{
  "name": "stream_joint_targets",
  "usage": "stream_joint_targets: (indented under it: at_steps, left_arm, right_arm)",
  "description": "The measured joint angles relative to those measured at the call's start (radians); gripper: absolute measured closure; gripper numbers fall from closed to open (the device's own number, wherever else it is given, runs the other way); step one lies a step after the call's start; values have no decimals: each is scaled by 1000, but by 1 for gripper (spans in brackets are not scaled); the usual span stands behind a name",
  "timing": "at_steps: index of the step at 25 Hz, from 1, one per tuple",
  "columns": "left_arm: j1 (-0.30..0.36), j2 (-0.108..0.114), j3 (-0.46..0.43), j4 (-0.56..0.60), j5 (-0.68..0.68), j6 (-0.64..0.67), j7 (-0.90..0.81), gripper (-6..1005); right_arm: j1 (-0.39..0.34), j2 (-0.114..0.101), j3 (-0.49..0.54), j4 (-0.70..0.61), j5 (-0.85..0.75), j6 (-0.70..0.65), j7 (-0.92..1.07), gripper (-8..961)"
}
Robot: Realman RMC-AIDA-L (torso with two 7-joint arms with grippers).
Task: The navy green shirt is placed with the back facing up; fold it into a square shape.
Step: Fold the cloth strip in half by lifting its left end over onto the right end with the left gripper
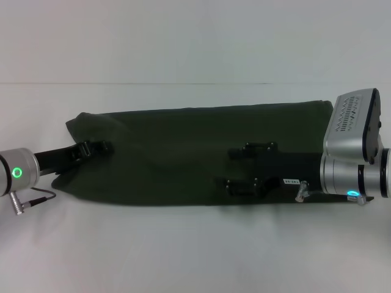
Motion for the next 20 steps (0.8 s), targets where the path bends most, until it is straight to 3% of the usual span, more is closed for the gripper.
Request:
stream_joint_targets:
  at_steps: [12, 15, 20]
  left_arm:
    - [-2, 1, 1, 1, 0, -7, 2, 735]
    - [0, 5, 1, -2, 0, -8, 3, 904]
    - [6, 14, 1, -3, 0, -8, 3, 902]
  right_arm:
    - [0, 0, 0, 0, 1, -4, 1, 193]
    - [0, 0, 0, 0, 1, -4, 1, 193]
    - [0, 0, 0, 1, 2, -5, 1, 193]
